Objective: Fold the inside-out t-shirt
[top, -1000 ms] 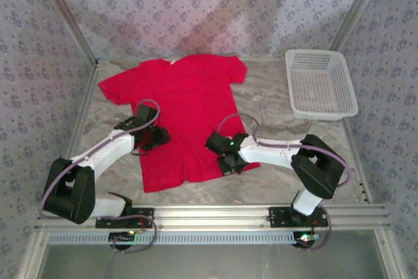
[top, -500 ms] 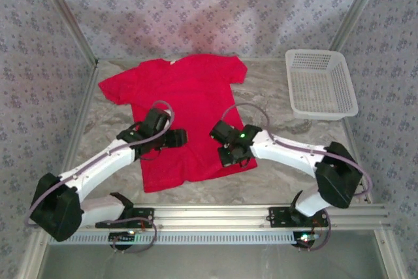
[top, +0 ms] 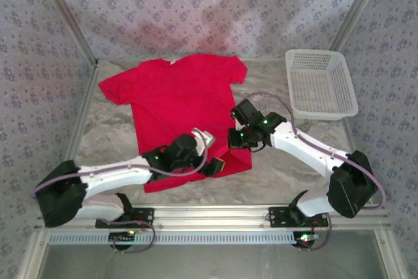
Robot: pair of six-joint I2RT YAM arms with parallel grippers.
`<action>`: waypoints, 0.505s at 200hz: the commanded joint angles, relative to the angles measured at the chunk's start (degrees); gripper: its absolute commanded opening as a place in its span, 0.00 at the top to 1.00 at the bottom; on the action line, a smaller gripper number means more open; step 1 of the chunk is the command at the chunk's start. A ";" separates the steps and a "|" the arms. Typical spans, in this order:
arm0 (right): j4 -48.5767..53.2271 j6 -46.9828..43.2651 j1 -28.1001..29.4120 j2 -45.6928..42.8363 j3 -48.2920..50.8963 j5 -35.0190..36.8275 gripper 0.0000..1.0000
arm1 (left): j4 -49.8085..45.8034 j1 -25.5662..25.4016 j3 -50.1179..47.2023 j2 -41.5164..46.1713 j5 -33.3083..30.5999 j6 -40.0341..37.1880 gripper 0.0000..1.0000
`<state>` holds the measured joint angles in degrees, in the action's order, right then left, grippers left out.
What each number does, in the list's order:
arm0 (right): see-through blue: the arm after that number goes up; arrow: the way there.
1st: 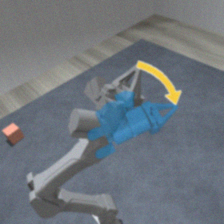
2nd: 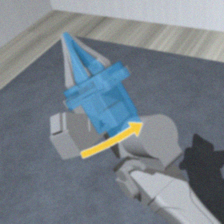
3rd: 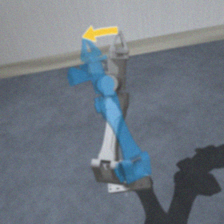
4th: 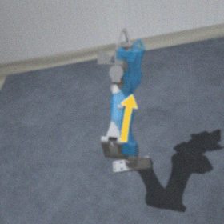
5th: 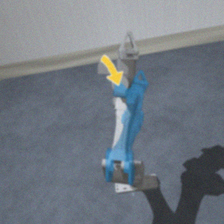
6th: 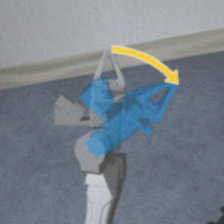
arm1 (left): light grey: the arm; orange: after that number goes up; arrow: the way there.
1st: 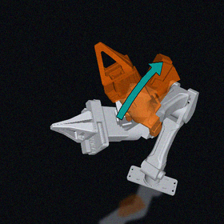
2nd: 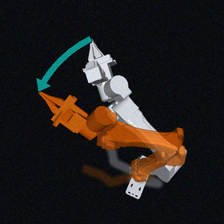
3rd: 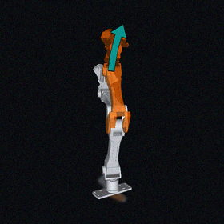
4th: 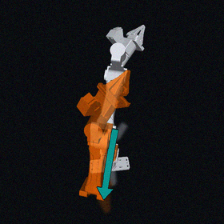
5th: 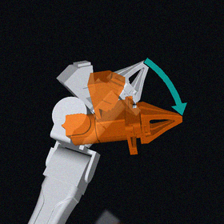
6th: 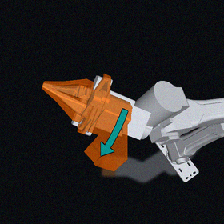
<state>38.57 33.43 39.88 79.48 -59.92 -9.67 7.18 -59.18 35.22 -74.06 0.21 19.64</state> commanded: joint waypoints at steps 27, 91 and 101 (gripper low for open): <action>0.36 0.49 -1.93 -5.26 1.21 -2.74 1.00 | -3.41 -1.82 8.53 -11.97 -19.10 -3.40 0.03; 4.44 1.11 -9.47 -15.32 3.15 0.64 1.00 | -14.63 6.61 3.24 -0.41 -26.31 1.59 0.35; 5.03 0.96 -11.16 -16.20 2.89 0.41 1.00 | -15.94 8.54 1.41 2.52 -26.04 3.30 0.39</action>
<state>40.10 33.87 32.27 66.30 -57.21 -10.52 -2.85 -54.61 40.27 -78.98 -22.61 19.09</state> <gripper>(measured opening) 0.066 0.648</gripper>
